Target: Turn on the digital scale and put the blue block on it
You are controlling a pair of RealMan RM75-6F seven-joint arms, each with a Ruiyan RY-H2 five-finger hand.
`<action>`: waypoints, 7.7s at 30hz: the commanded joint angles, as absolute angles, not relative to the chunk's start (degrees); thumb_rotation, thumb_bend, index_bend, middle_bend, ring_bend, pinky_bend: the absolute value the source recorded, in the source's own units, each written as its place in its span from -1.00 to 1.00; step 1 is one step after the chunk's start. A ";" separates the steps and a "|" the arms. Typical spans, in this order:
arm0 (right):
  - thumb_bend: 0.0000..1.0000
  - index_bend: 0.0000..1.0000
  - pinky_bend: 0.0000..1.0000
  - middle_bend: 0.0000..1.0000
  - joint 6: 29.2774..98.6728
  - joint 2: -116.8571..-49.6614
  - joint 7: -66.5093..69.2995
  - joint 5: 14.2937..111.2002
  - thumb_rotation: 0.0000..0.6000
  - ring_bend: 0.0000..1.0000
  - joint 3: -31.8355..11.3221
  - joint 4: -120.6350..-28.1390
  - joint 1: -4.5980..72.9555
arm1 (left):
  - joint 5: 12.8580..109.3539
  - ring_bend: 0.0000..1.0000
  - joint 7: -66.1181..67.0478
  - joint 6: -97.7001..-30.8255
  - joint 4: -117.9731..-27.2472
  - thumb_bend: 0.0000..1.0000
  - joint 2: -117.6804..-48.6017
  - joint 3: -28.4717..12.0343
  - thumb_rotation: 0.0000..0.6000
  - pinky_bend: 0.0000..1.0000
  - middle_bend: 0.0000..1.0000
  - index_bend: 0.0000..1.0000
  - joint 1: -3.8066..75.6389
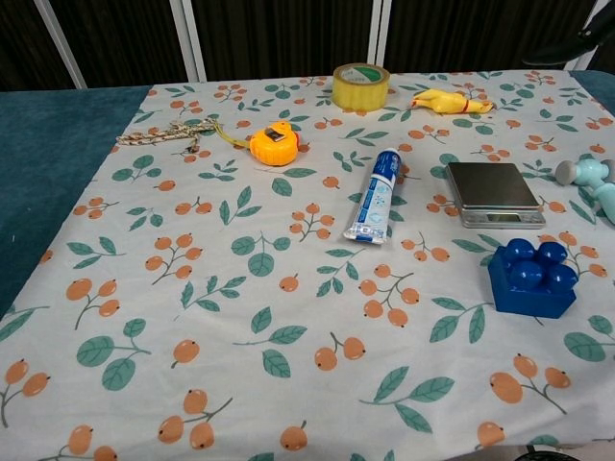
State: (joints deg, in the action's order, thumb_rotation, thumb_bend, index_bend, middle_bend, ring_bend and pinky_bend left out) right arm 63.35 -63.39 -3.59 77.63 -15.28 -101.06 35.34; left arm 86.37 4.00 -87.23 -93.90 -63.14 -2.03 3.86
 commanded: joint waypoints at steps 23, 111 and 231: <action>0.37 -0.69 0.22 0.25 48.52 -66.59 2.69 80.69 1.00 0.48 -3.91 -92.62 35.97 | 85.22 -0.96 3.75 -86.35 -93.85 -0.40 -63.14 -2.42 1.00 -0.94 -0.85 -0.96 4.02; 0.53 -0.58 0.26 0.37 42.17 -75.42 -11.91 71.98 1.00 0.57 -2.19 -83.46 41.16 | 84.91 -0.94 4.63 -86.31 -93.84 -0.40 -63.31 -2.66 1.00 -0.94 -0.85 -0.97 3.99; -0.09 -0.44 -0.36 -0.29 54.84 -77.22 -19.76 64.51 1.00 -0.06 -4.80 -95.75 33.58 | 84.23 -0.91 5.20 -85.89 -94.76 -0.40 -62.74 -2.65 1.00 -0.93 -0.85 -0.97 3.87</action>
State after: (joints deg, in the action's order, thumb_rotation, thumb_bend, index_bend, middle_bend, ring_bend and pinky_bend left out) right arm 55.52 -77.46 -19.90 65.06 -3.87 -96.12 32.73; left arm 84.23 5.20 -85.89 -94.76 -62.73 -2.65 3.87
